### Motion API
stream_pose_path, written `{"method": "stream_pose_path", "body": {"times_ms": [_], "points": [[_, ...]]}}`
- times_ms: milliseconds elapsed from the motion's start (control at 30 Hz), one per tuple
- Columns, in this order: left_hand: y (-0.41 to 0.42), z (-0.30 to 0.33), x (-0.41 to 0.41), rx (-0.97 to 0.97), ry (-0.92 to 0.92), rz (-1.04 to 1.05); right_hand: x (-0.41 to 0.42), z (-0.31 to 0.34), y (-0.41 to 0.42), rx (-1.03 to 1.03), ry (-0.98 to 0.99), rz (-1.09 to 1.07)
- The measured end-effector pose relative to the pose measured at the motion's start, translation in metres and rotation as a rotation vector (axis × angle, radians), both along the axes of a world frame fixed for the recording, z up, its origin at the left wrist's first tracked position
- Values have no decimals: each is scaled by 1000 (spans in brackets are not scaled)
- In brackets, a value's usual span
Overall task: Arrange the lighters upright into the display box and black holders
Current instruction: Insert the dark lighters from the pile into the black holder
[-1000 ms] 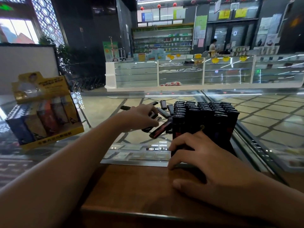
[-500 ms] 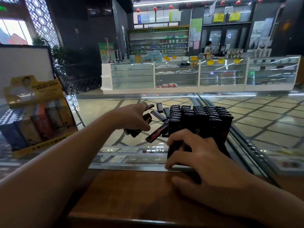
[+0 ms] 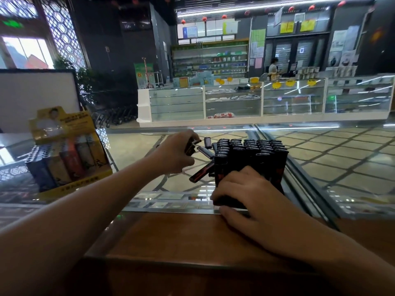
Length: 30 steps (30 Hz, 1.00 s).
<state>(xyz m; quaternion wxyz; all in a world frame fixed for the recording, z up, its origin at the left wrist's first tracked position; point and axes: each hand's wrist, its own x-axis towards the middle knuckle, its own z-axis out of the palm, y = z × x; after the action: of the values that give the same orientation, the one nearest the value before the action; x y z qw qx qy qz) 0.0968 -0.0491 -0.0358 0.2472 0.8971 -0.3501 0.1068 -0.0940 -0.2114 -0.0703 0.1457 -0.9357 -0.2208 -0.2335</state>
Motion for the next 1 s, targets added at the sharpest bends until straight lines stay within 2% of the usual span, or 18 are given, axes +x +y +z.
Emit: {"method": "stream_pose_path", "body": {"times_ms": [133,267,333,467,600,700,800,1000], "points": [[1,20,-15,-495,62,-65,-2,28,-1,204,-110,-12],[-17,49,-40,-764,203,-254,35,80,-21,443,-235,-100],[-27,50,-47,-853,273,-340,58,98,-30,482,-233,-127],[-38,41,-50,-873,206,-447,79,100,-37,395,-124,-53],[-37,38,-52,-785,103,-505,79,88,-37,395,-215,17],[-33,36,-51,-781,111,-489,78,84,-38,445,-258,49],[-34,32,-50,-777,89,-419,79,82,-37,398,-297,20],[-31,32,-49,-891,112,-395,76,82,-39,467,-319,-19]]}}
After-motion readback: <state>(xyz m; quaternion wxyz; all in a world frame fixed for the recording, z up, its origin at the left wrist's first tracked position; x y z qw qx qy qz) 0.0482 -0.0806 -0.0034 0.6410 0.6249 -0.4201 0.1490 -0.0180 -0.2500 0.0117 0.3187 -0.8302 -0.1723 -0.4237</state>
